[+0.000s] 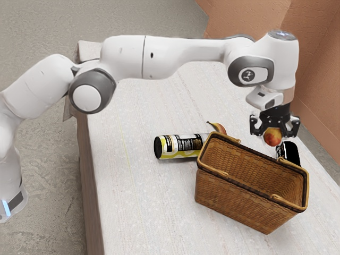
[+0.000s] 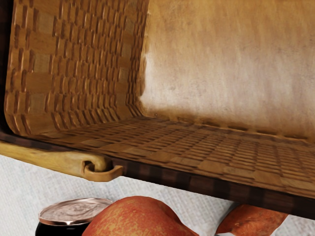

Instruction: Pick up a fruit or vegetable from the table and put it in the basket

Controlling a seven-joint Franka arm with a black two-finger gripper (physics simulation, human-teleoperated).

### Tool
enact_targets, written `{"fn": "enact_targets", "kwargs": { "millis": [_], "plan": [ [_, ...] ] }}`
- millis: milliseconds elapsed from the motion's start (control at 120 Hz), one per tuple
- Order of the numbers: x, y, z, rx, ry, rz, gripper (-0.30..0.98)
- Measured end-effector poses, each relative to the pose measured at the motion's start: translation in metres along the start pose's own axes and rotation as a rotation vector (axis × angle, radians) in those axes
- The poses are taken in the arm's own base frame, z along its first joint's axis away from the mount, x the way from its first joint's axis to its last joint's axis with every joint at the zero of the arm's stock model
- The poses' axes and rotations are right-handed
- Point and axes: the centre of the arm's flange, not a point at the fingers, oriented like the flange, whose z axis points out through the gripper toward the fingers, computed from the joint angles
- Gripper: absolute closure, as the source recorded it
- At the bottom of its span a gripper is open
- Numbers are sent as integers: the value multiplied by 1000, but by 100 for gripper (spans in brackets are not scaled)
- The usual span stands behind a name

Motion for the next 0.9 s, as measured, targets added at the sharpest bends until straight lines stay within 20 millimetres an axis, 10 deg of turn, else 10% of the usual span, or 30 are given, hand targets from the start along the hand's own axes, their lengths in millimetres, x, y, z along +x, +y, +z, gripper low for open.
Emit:
{"fn": "enact_targets", "kwargs": {
  "millis": [900],
  "plan": [
    [87,-23,29,28,58,57,45]
  ]
}}
